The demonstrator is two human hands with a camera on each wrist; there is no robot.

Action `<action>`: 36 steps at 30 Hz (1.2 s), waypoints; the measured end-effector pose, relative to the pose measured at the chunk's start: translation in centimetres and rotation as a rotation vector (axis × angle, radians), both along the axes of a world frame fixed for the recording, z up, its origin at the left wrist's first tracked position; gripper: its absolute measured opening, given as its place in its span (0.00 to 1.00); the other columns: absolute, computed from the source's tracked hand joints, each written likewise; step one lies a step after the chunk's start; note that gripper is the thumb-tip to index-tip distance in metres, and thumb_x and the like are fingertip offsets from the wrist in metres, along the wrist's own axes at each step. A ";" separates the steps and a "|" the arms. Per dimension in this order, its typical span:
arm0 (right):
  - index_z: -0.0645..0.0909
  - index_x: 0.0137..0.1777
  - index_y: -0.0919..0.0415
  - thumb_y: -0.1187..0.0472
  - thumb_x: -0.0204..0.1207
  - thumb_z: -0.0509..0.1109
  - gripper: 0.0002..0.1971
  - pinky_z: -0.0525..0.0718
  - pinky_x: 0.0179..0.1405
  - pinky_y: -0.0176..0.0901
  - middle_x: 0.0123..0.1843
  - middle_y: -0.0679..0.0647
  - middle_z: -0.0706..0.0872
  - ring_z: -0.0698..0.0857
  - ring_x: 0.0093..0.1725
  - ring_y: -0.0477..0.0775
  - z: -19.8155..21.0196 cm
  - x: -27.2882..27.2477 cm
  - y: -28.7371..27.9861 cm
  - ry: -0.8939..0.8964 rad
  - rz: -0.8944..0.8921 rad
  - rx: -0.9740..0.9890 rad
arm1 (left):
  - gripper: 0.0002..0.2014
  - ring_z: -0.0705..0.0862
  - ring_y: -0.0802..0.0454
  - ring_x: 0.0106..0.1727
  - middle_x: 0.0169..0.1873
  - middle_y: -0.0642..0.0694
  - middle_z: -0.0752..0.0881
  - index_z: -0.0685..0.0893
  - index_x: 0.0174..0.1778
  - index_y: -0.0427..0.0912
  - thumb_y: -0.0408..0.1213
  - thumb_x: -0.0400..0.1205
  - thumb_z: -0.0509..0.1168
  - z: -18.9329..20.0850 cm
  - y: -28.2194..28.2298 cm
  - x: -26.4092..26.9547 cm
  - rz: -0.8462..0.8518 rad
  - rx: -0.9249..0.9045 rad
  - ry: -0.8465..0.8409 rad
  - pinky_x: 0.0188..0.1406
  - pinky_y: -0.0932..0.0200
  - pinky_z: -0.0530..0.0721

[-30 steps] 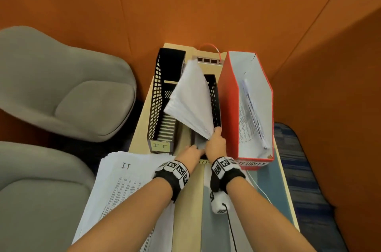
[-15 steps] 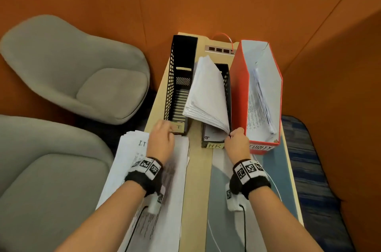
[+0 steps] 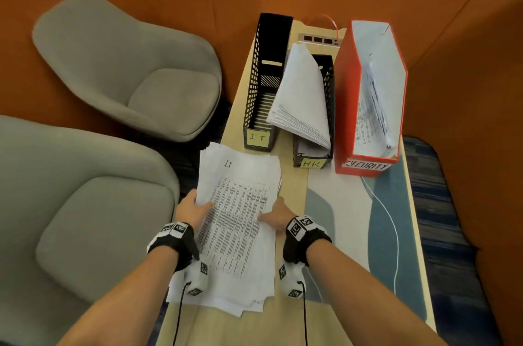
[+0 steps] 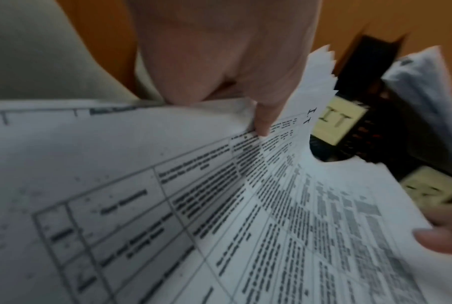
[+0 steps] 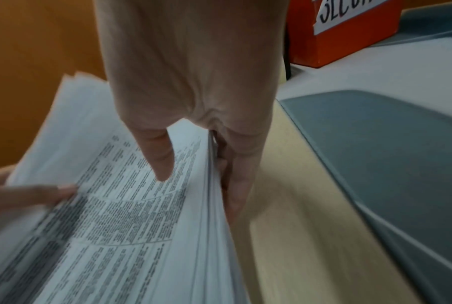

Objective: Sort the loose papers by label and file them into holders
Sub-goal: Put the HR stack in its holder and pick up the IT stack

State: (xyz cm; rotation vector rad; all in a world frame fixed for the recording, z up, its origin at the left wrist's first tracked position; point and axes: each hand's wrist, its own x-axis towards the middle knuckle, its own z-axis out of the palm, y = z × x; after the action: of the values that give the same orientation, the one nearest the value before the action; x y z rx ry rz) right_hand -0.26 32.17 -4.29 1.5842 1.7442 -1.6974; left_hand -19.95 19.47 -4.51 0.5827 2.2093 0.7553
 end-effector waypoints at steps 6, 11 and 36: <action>0.61 0.80 0.61 0.50 0.65 0.82 0.47 0.80 0.69 0.58 0.74 0.56 0.75 0.79 0.70 0.59 0.7 5.3 -2.6 0.195 -0.214 -0.012 | 0.10 0.85 0.58 0.43 0.44 0.54 0.84 0.78 0.55 0.46 0.26 0.83 0.62 5.8 -4.7 4.0 0.058 0.407 -0.174 0.38 0.69 0.80; 0.80 0.67 0.62 0.62 0.71 0.78 0.24 0.82 0.66 0.60 0.66 0.63 0.86 0.86 0.64 0.61 8.9 9.2 -4.3 0.695 -0.440 -0.180 | 0.11 0.86 0.69 0.53 0.49 0.64 0.89 0.80 0.58 0.58 0.44 0.79 0.67 13.1 -4.9 7.7 0.011 0.716 -0.296 0.50 0.71 0.83; 0.77 0.72 0.61 0.70 0.81 0.64 0.20 0.77 0.72 0.57 0.69 0.56 0.84 0.82 0.69 0.58 13.3 24.3 -2.8 0.985 -0.865 -0.105 | 0.23 0.82 0.40 0.67 0.68 0.36 0.81 0.77 0.71 0.38 0.39 0.80 0.67 10.5 -4.8 18.7 0.200 0.475 -0.863 0.72 0.38 0.73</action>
State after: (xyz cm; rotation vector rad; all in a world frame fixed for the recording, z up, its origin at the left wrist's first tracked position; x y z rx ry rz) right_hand 24.09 29.38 9.02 1.6929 1.1954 -3.3440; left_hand -1.27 14.65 5.99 0.1781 1.2970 1.3494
